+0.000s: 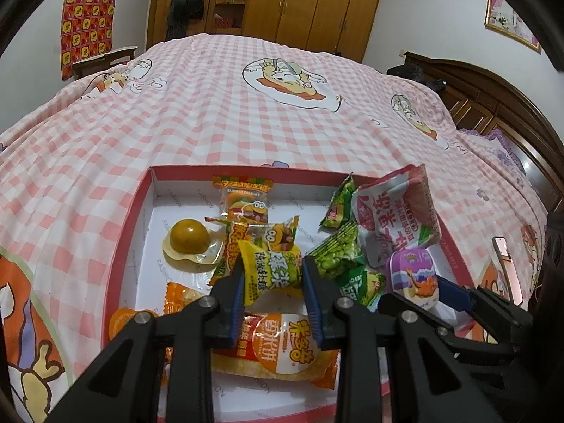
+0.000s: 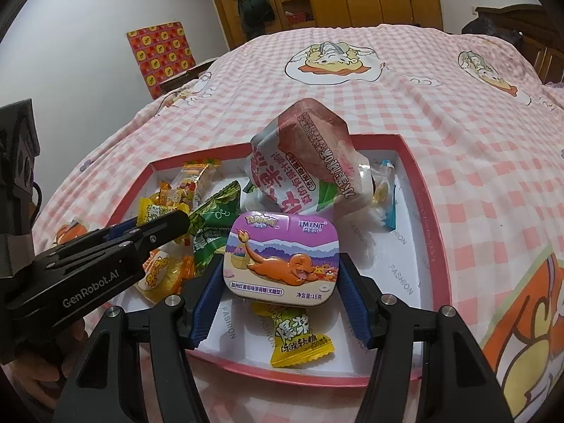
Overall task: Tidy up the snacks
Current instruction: 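Lower both snacks into the tray and open both tools, then withdraw both open tools from the tray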
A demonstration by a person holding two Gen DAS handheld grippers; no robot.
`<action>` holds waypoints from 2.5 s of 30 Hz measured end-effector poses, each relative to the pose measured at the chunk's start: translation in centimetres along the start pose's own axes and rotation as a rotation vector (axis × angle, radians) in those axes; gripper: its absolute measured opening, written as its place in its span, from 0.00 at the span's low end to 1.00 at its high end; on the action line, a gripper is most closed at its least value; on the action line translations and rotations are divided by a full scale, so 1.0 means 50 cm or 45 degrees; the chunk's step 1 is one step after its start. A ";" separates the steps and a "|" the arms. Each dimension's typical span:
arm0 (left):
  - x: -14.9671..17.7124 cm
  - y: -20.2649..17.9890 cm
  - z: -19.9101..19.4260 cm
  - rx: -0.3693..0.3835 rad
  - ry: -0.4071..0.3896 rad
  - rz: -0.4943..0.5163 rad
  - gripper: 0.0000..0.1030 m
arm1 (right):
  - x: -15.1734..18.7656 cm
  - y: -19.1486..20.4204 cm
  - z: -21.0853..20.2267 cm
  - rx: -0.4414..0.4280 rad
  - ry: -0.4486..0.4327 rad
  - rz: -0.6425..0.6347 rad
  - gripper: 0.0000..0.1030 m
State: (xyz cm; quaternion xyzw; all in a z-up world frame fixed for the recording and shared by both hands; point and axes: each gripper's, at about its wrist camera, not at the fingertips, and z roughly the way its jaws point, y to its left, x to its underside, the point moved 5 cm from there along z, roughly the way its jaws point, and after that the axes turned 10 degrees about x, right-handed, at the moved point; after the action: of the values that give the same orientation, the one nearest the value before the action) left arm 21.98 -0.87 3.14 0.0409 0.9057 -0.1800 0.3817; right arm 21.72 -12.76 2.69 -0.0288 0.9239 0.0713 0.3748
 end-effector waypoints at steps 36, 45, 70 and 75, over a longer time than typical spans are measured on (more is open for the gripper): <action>0.056 -0.005 -0.128 -0.158 -0.024 -0.060 0.94 | 0.037 0.015 -0.105 -0.053 -0.083 0.018 0.79; 0.118 -0.023 -0.150 -0.211 0.002 -0.008 0.94 | 0.091 0.016 -0.129 -0.007 -0.094 -0.036 0.79; 0.194 0.005 -0.066 -0.271 0.144 -0.035 0.94 | 0.156 -0.006 -0.066 0.110 0.039 -0.017 0.79; 0.195 0.005 -0.065 -0.274 0.143 -0.034 0.94 | 0.157 -0.005 -0.066 0.112 0.038 -0.018 0.79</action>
State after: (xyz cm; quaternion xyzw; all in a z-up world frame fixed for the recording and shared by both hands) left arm 12.95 -0.11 -1.75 -0.0023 0.9401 -0.0841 0.3303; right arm 13.84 -13.52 -0.45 -0.0200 0.9314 0.0275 0.3624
